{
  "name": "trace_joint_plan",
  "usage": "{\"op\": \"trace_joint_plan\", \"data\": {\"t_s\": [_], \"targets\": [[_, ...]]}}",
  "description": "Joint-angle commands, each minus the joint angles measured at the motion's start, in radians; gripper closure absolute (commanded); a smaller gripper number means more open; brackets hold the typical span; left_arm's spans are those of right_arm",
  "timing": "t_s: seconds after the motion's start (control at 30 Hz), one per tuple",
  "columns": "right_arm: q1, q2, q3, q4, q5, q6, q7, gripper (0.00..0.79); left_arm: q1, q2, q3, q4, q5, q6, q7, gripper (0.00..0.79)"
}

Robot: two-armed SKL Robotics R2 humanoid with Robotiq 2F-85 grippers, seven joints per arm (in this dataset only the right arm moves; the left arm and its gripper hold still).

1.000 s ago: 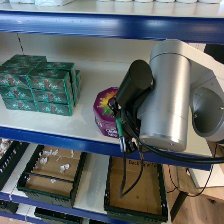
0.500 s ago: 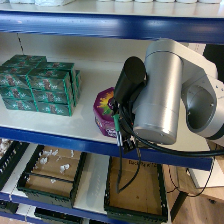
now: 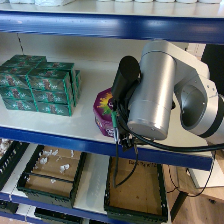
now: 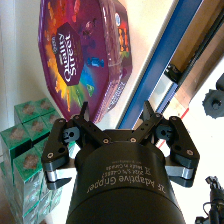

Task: Pick up Quality Street box

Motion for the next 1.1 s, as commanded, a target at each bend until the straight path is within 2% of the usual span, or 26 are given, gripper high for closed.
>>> {"op": "trace_joint_plan", "data": {"t_s": [0.03,0.8,1.1], "targets": [[0.001,0.008,0.002,0.014,0.0,-0.001,0.003,0.0,0.0,0.0,0.0,0.0,0.0,0.0,0.0,0.785],[0.005,0.052,0.018,0.109,0.001,-0.004,0.007,0.0,0.0,0.0,0.0,0.0,0.0,0.0,0.0,0.785],[0.01,0.063,0.024,0.141,0.002,-0.006,0.008,0.036,0.0,0.0,0.0,0.0,0.0,0.0,0.0,0.785]]}}
